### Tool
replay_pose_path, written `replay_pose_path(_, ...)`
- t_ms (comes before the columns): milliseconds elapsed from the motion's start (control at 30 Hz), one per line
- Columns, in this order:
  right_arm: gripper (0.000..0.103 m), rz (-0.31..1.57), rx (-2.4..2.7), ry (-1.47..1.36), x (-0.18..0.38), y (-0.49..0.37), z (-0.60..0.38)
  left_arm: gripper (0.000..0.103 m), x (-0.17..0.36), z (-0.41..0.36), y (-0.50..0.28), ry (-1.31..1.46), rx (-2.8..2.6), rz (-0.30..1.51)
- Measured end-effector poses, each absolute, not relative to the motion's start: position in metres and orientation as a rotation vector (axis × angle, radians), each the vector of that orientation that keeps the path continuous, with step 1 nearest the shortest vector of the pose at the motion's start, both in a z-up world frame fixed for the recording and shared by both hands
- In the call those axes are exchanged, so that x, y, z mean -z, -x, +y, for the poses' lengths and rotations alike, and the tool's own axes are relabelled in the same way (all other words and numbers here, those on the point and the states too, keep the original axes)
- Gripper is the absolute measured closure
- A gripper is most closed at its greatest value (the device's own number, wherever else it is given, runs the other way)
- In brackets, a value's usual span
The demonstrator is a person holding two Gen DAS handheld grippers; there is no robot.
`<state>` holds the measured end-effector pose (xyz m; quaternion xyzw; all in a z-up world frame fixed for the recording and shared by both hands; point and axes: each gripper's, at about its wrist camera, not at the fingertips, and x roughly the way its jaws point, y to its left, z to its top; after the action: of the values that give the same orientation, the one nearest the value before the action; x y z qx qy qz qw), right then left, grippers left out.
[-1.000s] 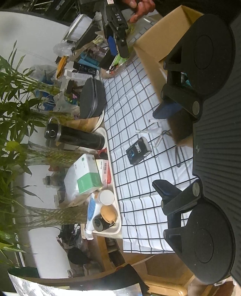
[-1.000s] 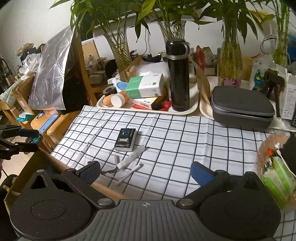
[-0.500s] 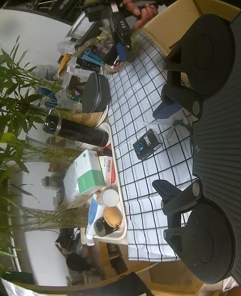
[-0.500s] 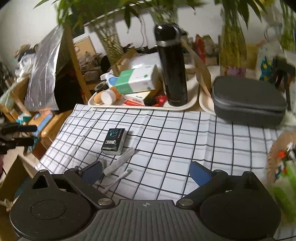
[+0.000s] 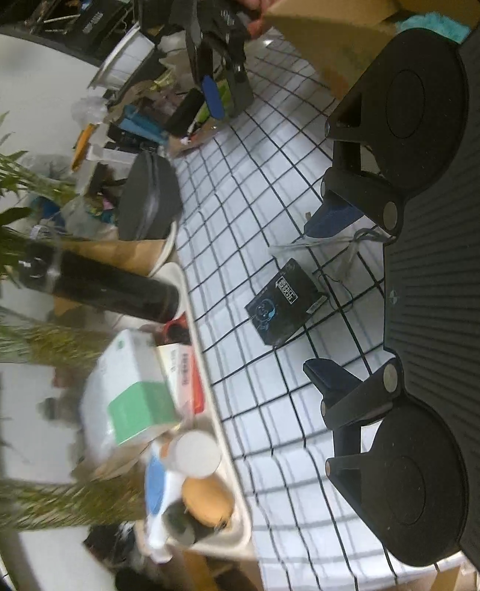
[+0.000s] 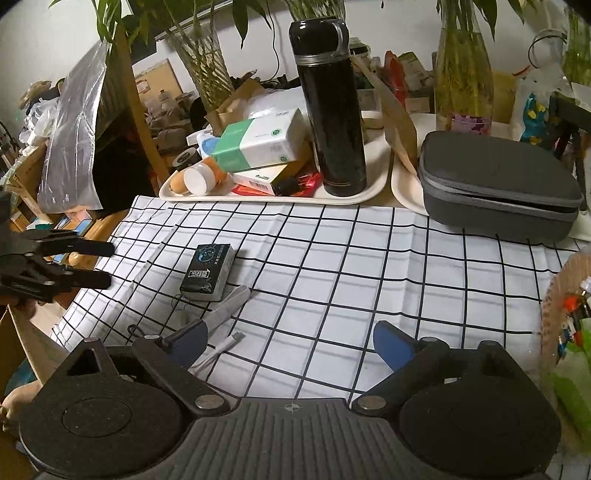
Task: Organize soft objects
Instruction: 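Close the left gripper on the small black box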
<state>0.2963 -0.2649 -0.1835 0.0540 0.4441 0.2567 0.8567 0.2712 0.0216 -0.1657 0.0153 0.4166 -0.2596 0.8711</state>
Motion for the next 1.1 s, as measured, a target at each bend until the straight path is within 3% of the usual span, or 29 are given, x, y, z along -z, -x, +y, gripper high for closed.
replay_pose_path(467,0.006,0.935,-0.531,-0.123,0.185,-0.299,-0.266,0.031,0.219,-0.011,-0.334,-0.027,0.640,1.003)
replay_pose_path(667,0.006,0.941,-0.537,-0.119,0.185,-0.300,-0.264,0.031,0.224,-0.028,-0.344,-0.084,0.609,0.952)
replay_pose_path(933,0.006,0.958,-0.533,-0.113,0.189,-0.300,-0.263,0.032,0.230,-0.058,-0.325,-0.367,0.520,0.805)
replay_pose_path(1100,0.006,0.958,-0.524,-0.104,0.190,-0.301,-0.263,0.050,0.229,-0.045,-0.325,-0.311,0.509,0.843)
